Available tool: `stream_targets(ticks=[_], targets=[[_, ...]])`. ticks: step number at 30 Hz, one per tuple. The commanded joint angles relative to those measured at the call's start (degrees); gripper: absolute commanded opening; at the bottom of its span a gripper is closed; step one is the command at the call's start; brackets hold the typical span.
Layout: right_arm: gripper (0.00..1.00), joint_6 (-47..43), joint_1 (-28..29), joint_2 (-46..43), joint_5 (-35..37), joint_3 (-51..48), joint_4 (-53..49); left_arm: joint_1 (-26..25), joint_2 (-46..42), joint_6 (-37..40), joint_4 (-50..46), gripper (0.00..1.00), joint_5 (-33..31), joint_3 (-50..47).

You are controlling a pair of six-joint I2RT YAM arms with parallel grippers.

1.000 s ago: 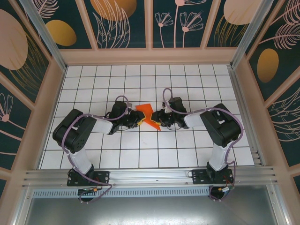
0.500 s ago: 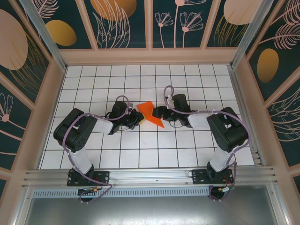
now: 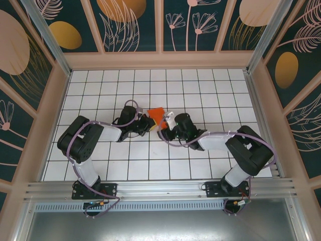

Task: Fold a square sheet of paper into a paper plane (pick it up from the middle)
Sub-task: Fold the wing for the fifth time at the center of the table.

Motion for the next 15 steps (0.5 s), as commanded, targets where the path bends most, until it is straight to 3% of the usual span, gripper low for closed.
stream_targets(ticks=[1,15], targets=[[0.62,-10.23,1.12,0.46,8.49,-1.15,5.94,-0.32,-0.65,0.93,-1.52,0.02,0.89,1.32],[0.60,-16.75,3.87,11.96,19.09,-0.88,17.16,-0.32,-1.60,0.33,-2.69,0.01,0.38,1.28]])
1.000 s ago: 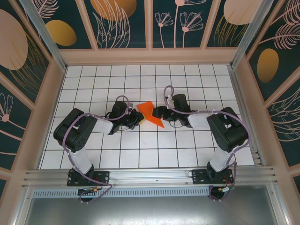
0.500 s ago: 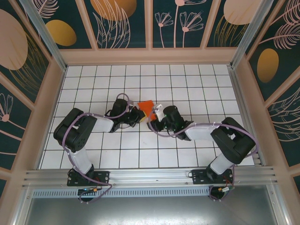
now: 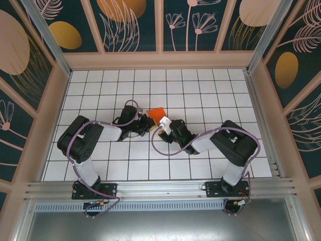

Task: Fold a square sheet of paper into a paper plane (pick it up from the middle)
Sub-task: Fold the wing for the fifth time at the center of the table.

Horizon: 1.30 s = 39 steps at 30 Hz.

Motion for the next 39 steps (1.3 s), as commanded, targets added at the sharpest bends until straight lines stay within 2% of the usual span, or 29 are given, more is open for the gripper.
stream_targets(ticks=[1,5,11,17,23,28,33,39], targets=[[0.60,-2.86,1.16,1.96,4.97,-0.08,6.17,-0.32,-1.77,0.17,-0.85,0.01,0.38,0.45],[0.55,-3.84,1.44,3.53,6.57,-0.16,7.97,-0.33,-2.20,-0.05,-1.03,0.01,0.29,0.44],[0.41,-5.08,1.80,4.74,7.00,0.14,9.05,-0.32,-2.37,-0.10,-1.12,0.03,0.22,0.27],[0.33,-6.17,2.42,5.25,7.13,0.54,9.51,-0.32,-2.56,-0.15,-1.46,0.04,0.22,0.09],[0.19,-6.02,2.53,4.83,6.22,0.78,8.60,-0.32,-3.17,0.68,-3.03,0.08,-0.44,0.56],[0.08,-4.29,2.31,3.53,3.05,1.57,4.78,-0.14,-6.73,5.54,-12.38,0.22,-6.36,3.05],[0.06,0.23,1.43,2.15,-1.79,1.95,1.63,1.23,-10.37,6.76,-16.08,0.38,-11.03,3.43],[0.04,6.89,-0.67,0.13,-7.73,2.08,-1.15,2.89,-14.00,6.68,-17.01,0.49,-14.47,1.40]])
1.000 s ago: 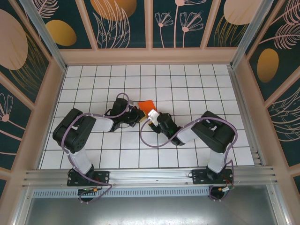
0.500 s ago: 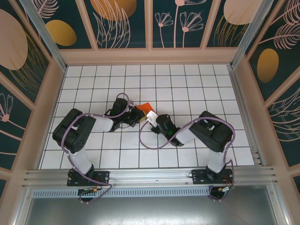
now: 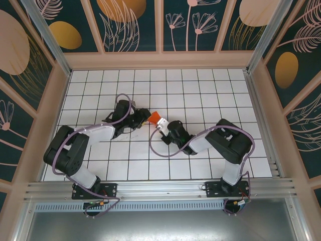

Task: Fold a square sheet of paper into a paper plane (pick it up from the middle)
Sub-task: Fold the wing for the fifth time at the center of the table.

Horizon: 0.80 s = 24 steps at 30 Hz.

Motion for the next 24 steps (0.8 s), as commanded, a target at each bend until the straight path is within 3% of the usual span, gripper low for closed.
stream_targets(ticks=[1,7,12,24], targets=[[0.04,6.23,-1.48,-2.45,-6.90,1.27,-3.08,0.66,-2.56,1.17,-2.39,0.50,-3.60,-1.29],[0.02,14.43,-4.65,-2.91,-15.72,3.46,-6.79,0.66,-4.26,0.51,3.41,0.56,-2.99,-5.71],[0.00,21.52,-7.18,-1.73,-23.76,4.00,-5.88,0.58,-4.45,-2.99,13.89,0.58,-0.35,-11.02],[0.00,36.85,-11.33,1.96,-38.39,5.41,-2.85,-0.47,-1.98,-4.99,26.16,0.56,3.40,-16.30]])
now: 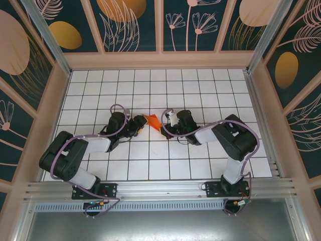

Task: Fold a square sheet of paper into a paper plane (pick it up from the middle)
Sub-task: Fold the wing for the fifth time at the center of the table.

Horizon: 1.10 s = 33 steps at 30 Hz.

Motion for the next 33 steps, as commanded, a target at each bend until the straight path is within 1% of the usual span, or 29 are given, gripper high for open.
stream_targets(ticks=[1,14,20,23,26,33], targets=[[0.00,6.35,-0.51,2.02,-6.57,2.27,1.28,-0.76,1.43,-0.78,6.48,0.55,2.03,-0.86],[0.00,10.50,-0.49,4.79,-9.07,4.04,-2.22,-2.11,6.65,-1.62,11.83,0.52,4.64,-0.02],[0.00,9.88,-0.44,5.60,-9.93,4.42,-3.66,-2.72,9.34,-2.12,12.94,0.51,5.52,1.13],[0.00,9.61,-0.45,5.79,-10.38,4.76,-4.50,-2.81,9.77,-2.60,14.47,0.50,6.20,1.46],[0.00,9.44,-0.50,6.16,-10.56,5.02,-5.14,-2.89,12.31,-3.50,17.31,0.48,7.56,1.78],[0.01,9.09,-0.45,6.76,-9.89,5.49,-6.70,-2.90,14.67,-3.40,16.81,0.46,7.64,3.07]])
